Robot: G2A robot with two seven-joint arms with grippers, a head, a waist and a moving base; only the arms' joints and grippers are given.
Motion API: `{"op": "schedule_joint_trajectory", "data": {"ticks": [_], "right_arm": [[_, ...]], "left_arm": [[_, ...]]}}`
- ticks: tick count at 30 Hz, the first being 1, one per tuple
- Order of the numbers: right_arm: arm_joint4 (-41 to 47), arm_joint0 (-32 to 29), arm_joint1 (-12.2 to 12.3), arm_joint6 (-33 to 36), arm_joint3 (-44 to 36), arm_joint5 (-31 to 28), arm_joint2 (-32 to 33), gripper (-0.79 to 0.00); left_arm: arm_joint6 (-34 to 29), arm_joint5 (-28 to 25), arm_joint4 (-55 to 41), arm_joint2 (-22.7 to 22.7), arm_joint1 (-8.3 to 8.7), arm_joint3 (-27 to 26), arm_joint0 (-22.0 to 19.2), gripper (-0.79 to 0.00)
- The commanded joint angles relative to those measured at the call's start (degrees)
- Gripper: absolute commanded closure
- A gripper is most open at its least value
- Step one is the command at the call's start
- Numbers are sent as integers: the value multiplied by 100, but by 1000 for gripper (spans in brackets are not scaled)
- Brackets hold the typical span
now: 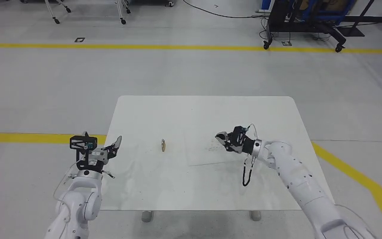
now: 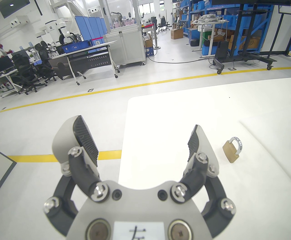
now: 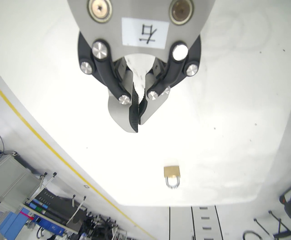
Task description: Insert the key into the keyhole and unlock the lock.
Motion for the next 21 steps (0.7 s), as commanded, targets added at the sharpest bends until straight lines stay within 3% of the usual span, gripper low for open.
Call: {"op": "schedule_joint_trajectory", "data": {"ticks": [1,8,21], "right_arm": [[569,-220,22,-52,-212,-51,204,0],[2283,-796,41,-185,-663,-760,520,0],[2283,-796,41,-185,-663,-760,520,0]], "left_arm": [[0,0,0,0,0,0,0,-785],[0,0,0,0,0,0,0,-785],[45,-97,-245,38,-14,11,27,-785]]}}
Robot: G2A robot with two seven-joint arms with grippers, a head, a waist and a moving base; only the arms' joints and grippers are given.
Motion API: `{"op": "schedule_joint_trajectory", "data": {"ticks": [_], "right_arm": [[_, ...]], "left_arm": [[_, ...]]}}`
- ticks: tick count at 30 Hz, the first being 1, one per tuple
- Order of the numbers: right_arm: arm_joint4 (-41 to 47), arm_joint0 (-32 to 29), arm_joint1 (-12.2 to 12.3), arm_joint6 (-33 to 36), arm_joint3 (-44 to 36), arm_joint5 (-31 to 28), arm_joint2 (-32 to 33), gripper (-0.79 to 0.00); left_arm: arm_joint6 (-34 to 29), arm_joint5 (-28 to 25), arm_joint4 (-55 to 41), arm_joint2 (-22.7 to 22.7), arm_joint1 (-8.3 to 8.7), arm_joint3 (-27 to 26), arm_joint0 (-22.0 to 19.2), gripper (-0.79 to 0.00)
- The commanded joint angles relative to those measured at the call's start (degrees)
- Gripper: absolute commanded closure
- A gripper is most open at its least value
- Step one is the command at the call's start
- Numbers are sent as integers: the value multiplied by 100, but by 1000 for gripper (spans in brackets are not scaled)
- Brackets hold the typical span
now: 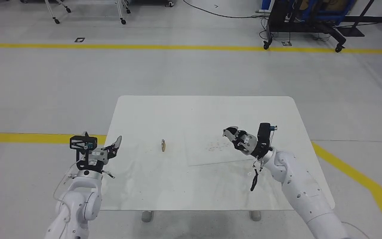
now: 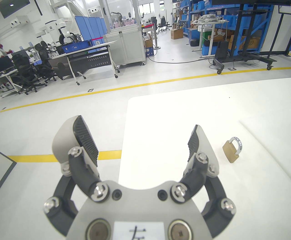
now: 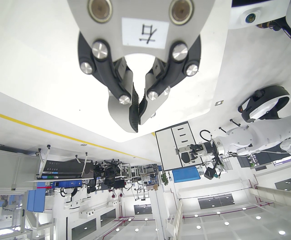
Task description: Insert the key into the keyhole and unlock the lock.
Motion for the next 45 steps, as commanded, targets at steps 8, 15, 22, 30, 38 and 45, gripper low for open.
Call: {"op": "schedule_joint_trajectory", "data": {"ticks": [8,15,22,30,38,45], "right_arm": [[0,0,0,0,0,0,0,0],[0,0,0,0,0,0,0,0],[0,0,0,0,0,0,0,0],[96,-69,-25,201,-126,81,-109,0],[2568,87,-228,1519,120,-217,-786,0],[4501,152,-253,2574,84,-217,-971,0]], "left_arm": [[-500,-2035,-4130,658,-160,315,-583,-785],[-2126,-2990,-6484,1845,-286,1005,-1804,-785],[-3117,-2078,-7135,2066,-308,1396,-2404,-785],[-3057,-2709,-7592,2108,-326,1528,-2326,-785],[-4085,-4503,-8780,2465,-362,2674,-2678,-720],[-4909,-4683,-9729,2705,-359,3024,-2909,-422]]}}
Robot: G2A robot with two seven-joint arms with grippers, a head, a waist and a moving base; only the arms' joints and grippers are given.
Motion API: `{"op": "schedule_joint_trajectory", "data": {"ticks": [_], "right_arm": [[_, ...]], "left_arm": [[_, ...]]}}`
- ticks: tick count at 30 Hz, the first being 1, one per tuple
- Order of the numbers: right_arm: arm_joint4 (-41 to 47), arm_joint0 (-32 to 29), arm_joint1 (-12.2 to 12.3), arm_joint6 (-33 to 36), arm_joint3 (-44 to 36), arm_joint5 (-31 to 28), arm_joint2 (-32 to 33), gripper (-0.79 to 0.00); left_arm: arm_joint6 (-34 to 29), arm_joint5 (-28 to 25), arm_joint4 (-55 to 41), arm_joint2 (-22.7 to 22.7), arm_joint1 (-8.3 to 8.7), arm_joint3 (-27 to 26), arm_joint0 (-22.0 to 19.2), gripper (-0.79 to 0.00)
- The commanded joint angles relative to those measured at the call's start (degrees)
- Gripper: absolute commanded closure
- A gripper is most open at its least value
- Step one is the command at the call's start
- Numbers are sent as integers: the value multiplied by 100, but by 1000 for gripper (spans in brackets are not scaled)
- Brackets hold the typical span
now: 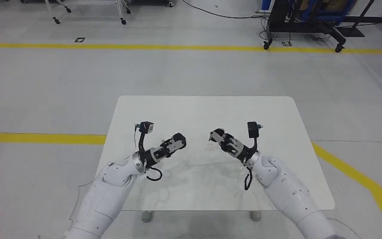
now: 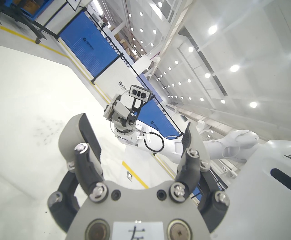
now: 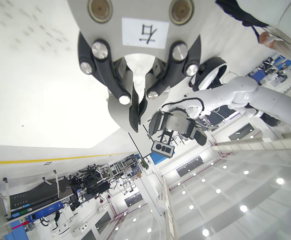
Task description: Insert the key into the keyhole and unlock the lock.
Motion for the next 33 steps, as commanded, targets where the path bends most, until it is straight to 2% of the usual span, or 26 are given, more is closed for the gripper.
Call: {"op": "schedule_joint_trajectory", "data": {"ticks": [1,5,9,13,18,22,28,33], "right_arm": [[689,-28,-4,280,-82,-9,-65,0],[2048,-55,-16,862,-250,-9,-287,0],[2681,29,-17,1332,-147,-9,-363,0],[2886,120,-37,1646,-3,1,-438,0],[2975,200,-74,1875,98,55,-516,0],[3130,224,-112,2043,131,78,-613,0],[3454,283,-156,2413,199,119,-748,0],[3661,323,-179,2619,259,109,-781,0]], "left_arm": [[-145,47,-432,120,-24,85,-61,-456],[-404,85,-716,282,-52,282,-218,-419],[-435,49,-608,413,-78,365,-304,-419],[-484,128,-421,577,-104,429,-389,-471],[-445,206,-335,732,-140,520,-488,-453],[-323,245,-212,782,-156,594,-537,-385],[-188,296,-144,795,-161,651,-563,-339],[52,332,-11,796,-169,643,-552,-252]]}}
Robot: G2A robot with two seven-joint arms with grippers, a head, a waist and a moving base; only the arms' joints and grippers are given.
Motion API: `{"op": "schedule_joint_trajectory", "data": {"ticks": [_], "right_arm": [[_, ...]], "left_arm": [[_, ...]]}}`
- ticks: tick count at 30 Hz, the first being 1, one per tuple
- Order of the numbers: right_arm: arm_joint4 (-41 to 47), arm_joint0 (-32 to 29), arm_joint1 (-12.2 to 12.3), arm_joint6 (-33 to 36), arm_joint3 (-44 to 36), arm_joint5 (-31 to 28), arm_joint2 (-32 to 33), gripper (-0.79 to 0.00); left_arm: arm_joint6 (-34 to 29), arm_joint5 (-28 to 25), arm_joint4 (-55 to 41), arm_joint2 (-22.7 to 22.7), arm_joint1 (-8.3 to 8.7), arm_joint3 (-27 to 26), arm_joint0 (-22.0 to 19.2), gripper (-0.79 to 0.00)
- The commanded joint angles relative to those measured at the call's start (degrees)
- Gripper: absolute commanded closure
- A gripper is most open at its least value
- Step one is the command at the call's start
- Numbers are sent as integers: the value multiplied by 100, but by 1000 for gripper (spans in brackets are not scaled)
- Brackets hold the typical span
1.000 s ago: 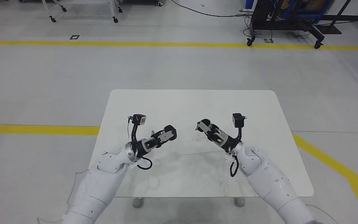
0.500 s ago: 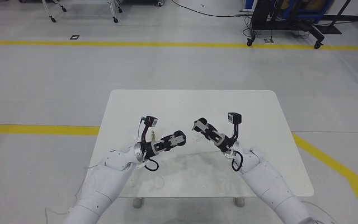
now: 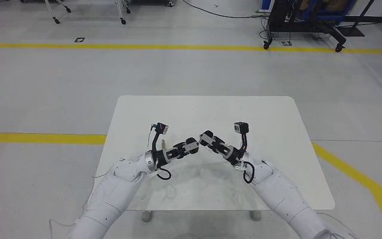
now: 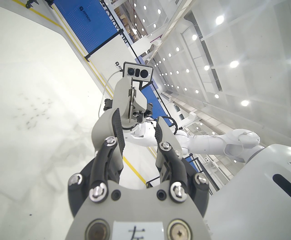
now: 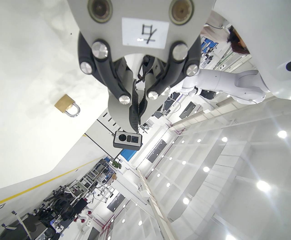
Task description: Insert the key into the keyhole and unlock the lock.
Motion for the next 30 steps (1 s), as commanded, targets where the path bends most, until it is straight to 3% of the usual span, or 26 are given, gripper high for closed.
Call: {"op": "schedule_joint_trajectory", "data": {"ticks": [1,15,19,30], "right_arm": [[62,13,-8,57,28,-2,1,0],[153,5,-49,268,105,47,30,0],[127,1,-59,279,122,41,55,0],[73,-27,-79,338,119,43,110,0]], "left_arm": [[57,6,16,6,-3,-11,7,-240],[84,96,176,90,-9,-39,-8,-215],[145,113,247,82,-5,-28,-6,-6],[398,215,332,-24,15,11,13,0]]}}
